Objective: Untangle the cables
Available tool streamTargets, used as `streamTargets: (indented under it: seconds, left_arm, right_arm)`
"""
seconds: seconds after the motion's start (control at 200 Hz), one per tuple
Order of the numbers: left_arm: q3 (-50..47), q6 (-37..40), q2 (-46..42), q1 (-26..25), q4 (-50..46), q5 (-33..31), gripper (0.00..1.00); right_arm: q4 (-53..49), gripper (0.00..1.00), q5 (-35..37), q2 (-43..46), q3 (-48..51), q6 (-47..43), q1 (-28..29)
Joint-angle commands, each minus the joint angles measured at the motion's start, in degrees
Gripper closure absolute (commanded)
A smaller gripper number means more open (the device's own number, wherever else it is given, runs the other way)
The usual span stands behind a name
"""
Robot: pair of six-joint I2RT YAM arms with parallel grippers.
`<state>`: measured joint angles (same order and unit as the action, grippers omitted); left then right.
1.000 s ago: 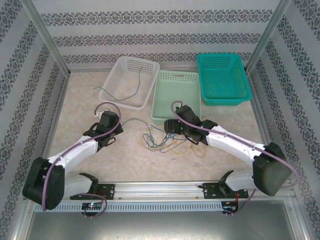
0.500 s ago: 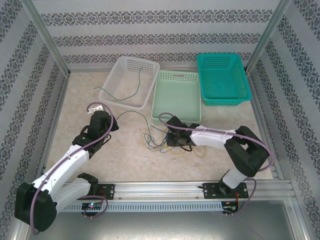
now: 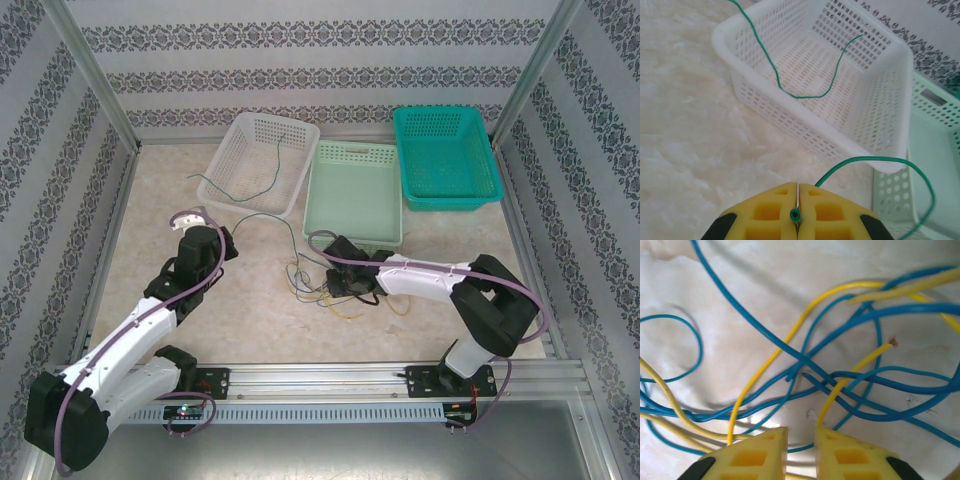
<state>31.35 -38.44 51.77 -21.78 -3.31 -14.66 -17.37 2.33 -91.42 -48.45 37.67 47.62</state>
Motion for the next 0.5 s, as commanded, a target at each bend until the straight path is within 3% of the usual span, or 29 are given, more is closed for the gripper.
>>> streamTargets:
  seconds: [0.0, 0.07, 0.13, 0.17, 0.37, 0.5]
  left_arm:
    - [-1.2, -1.2, -2.4, -1.1, 3.2, -5.3, 1.00]
    - [-1.9, -1.2, -3.2, -1.3, 4.4, -6.8, 1.00]
    - [-2.6, -1.4, -3.1, -1.6, 6.5, -6.7, 1.00]
    - [-2.7, -1.6, -2.8, -1.7, 7.3, -6.3, 1.00]
    - [-2.2, -2.1, -1.0, -2.9, 8.7, -7.8, 1.00]
    - [-1.1, 0.7, -2.0, -2.9, 8.5, -11.1, 1.00]
  right_arm:
    - [-0.1, 0.75, 1.9, 2.7, -0.7, -0.6, 0.7]
    - [-0.2, 0.71, 2.4, 3.2, -0.7, -0.9, 0.7]
    - [-0.5, 0.57, 2.7, 3.3, -1.0, -1.1, 0.7]
    - [-0.3, 0.55, 2.9, 3.4, -1.2, -1.3, 0.8]
    - [-1.0, 0.54, 3.3, 0.3, -4.0, -1.7, 0.9]
    - [-2.5, 0.66, 3.3, -2.8, -4.6, -2.2, 1.4]
